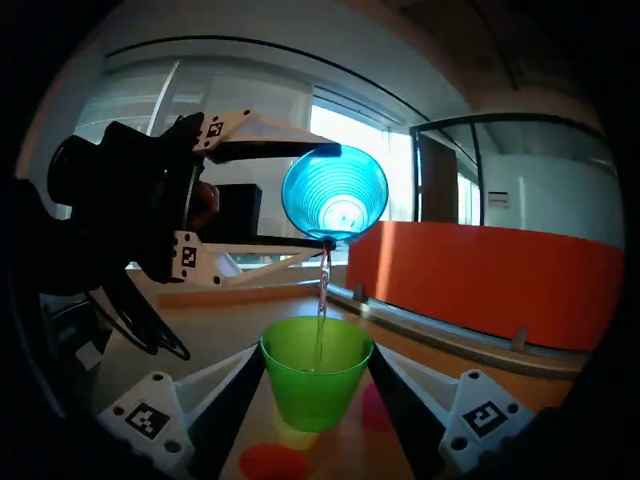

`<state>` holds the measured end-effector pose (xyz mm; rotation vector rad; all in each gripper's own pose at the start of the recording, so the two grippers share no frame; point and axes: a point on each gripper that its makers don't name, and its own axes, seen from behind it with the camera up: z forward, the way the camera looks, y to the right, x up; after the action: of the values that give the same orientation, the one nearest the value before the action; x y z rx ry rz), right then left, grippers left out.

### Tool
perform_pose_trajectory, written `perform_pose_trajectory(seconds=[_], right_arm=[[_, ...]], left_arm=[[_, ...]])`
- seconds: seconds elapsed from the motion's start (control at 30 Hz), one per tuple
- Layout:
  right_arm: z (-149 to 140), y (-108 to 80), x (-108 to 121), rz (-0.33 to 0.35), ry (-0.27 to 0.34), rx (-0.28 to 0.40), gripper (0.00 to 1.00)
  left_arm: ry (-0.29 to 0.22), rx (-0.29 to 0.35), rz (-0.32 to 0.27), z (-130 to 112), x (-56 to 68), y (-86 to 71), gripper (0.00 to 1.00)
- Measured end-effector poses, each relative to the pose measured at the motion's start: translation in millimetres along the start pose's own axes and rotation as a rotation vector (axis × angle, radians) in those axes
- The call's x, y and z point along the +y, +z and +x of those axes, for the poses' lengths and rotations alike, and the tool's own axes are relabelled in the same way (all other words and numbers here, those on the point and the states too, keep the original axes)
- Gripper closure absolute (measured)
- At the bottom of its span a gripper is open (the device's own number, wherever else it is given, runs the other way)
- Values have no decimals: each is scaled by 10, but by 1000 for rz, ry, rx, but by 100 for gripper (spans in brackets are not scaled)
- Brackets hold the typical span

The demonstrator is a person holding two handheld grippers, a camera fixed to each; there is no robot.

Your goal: Pour water

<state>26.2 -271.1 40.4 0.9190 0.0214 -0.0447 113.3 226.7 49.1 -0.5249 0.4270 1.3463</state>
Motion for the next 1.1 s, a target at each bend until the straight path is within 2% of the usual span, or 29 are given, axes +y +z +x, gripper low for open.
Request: perform_pose_trajectory(seconds=[1.1], right_arm=[[27, -15, 28, -5, -1, 9, 8]], left_arm=[[106, -2, 19, 28, -106, 6, 13]])
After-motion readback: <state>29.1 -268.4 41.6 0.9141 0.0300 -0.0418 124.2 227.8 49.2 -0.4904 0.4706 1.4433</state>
